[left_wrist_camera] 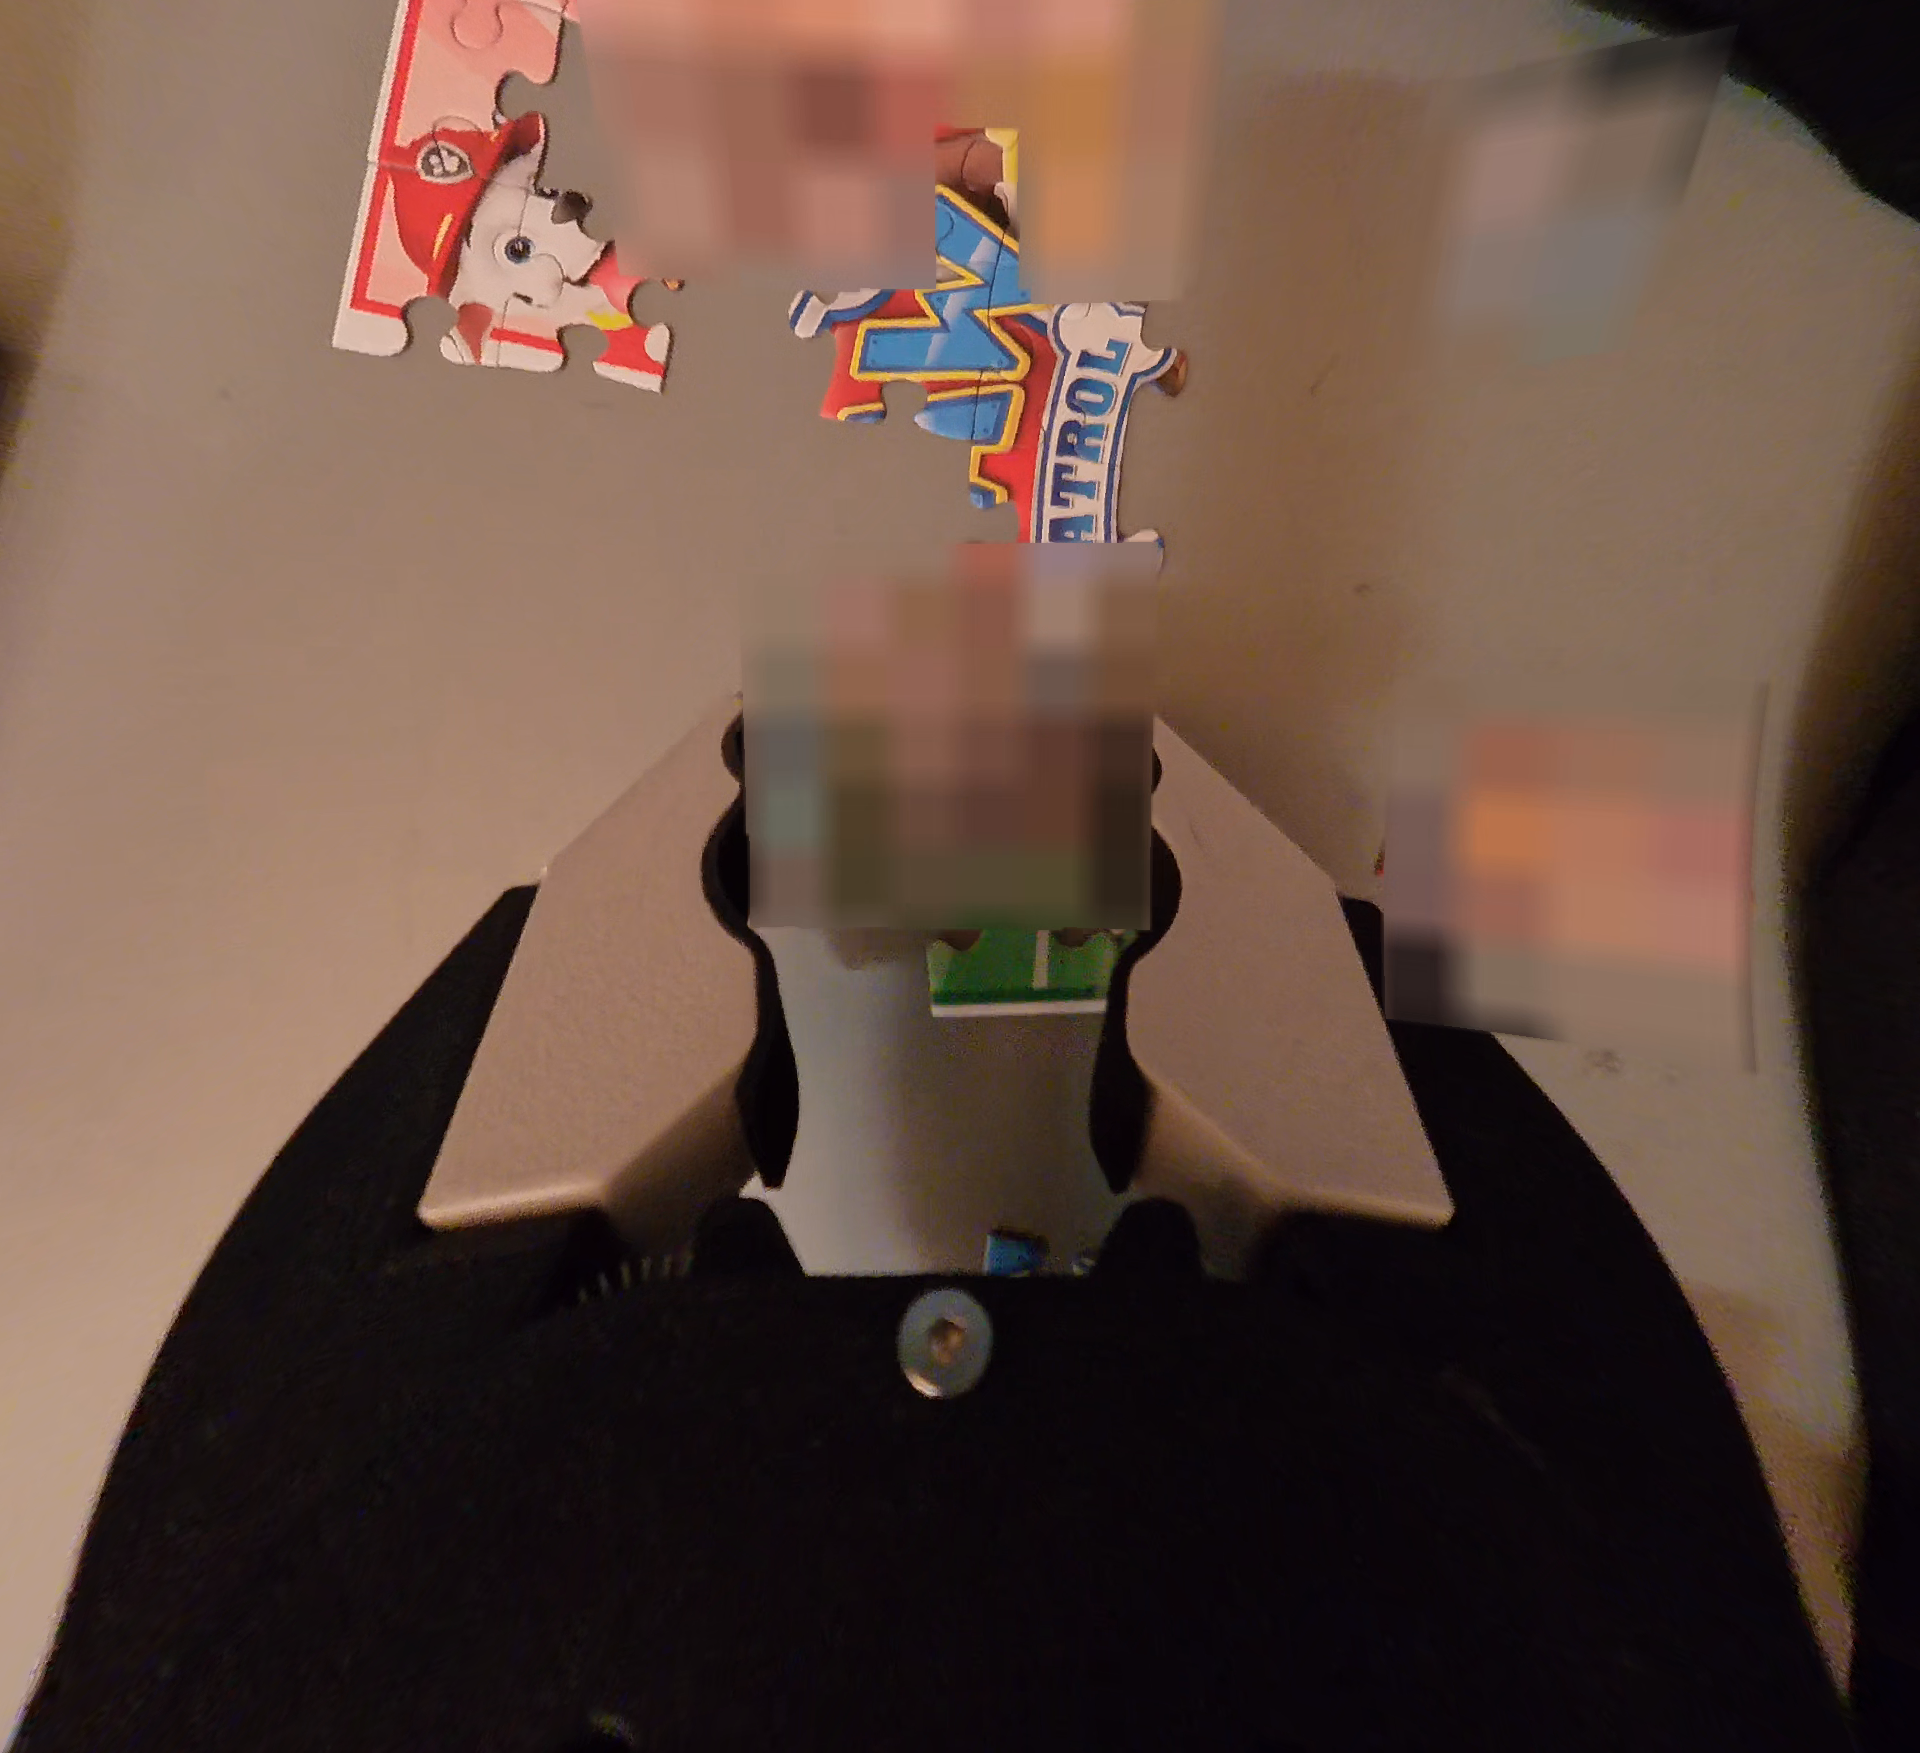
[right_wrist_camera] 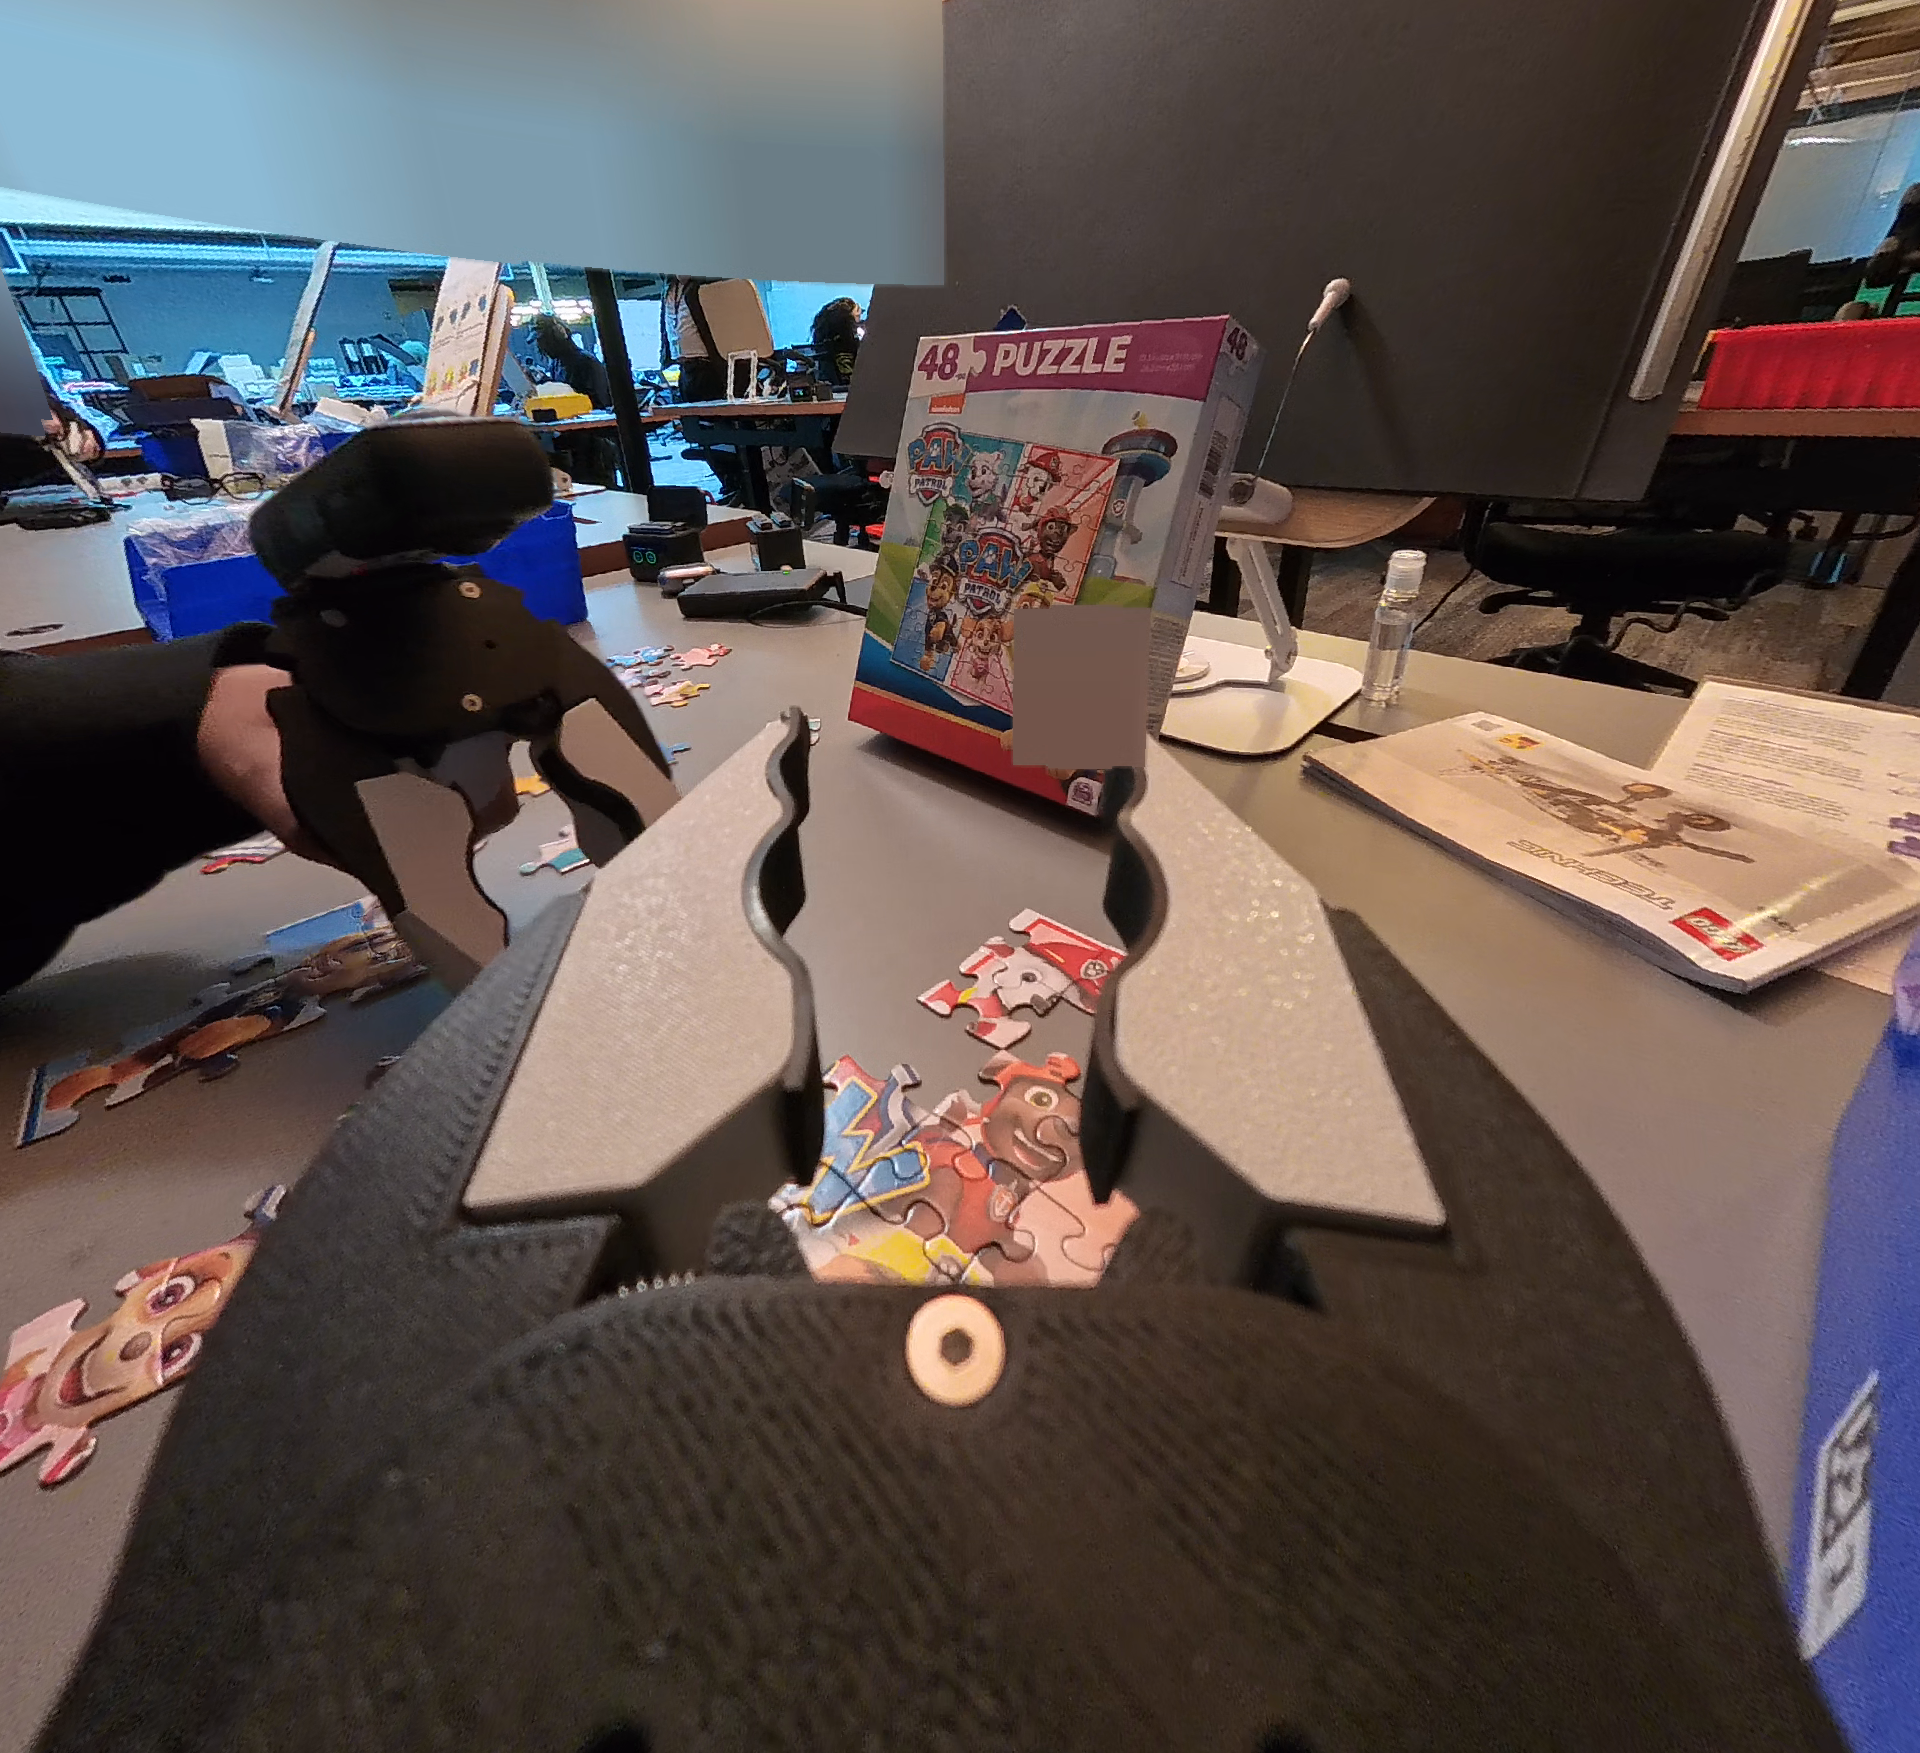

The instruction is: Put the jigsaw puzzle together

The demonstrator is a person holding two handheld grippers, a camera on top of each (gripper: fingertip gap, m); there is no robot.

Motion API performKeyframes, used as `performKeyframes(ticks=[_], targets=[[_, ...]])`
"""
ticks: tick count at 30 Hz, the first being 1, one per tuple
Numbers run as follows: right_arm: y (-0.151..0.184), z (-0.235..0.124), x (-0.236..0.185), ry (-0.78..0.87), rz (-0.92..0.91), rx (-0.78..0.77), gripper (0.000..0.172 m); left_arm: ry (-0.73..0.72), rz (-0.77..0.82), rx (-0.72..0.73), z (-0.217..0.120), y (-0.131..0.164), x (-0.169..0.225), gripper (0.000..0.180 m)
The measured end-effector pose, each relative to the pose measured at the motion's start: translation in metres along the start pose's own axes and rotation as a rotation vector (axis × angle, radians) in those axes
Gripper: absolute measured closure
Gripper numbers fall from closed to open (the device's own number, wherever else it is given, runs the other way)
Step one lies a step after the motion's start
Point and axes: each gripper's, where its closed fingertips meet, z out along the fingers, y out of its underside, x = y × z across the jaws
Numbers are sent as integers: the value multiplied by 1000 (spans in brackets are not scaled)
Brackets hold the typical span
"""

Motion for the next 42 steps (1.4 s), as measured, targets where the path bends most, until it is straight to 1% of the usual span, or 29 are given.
performKeyframes(ticks=[11, 18, 25, 42], targets=[[0, 0, 0, 2, -1, 0, 116, -60, 28, -86, -7, 18, 0, 113], [0, 0, 0, 1, -1, 0, 116, -27, 30, -104, -7, 21, 6, 122], [0, 0, 0, 1, 0, 0, 116, -1, 48, -126, -3, 22, 6, 126], [0, -1, 1, 3, 0, -1, 116, 113, 228, -193, -1, 19, 6, 128]])
